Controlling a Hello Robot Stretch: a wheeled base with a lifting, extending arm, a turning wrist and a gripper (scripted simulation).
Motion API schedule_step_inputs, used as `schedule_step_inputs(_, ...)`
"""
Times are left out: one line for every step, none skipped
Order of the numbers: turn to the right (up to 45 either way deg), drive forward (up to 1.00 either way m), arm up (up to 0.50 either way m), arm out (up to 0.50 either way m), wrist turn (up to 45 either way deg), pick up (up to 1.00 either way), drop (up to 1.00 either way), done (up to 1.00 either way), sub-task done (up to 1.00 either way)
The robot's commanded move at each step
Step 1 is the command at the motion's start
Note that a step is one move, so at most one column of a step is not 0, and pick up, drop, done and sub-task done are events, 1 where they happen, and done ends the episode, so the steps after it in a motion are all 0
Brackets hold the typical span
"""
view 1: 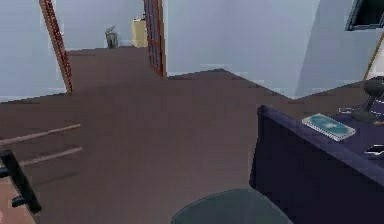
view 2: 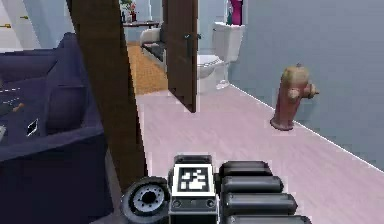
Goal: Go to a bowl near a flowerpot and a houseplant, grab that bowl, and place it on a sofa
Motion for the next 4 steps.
schedule_step_inputs(0.0, 1.00, 0.00, 0.00, 0.0, 0.00, 0.00, 0.00, 0.00)
schedule_step_inputs(3.0, 0.00, 0.00, 0.00, 0.0, 0.00, 0.00, 0.00, 0.00)
schedule_step_inputs(0.0, 0.75, 0.00, 0.00, 0.0, 0.00, 0.00, 0.00, 0.00)
schedule_step_inputs(45.0, 0.00, 0.00, 0.00, 0.0, 0.00, 0.00, 0.00, 0.00)
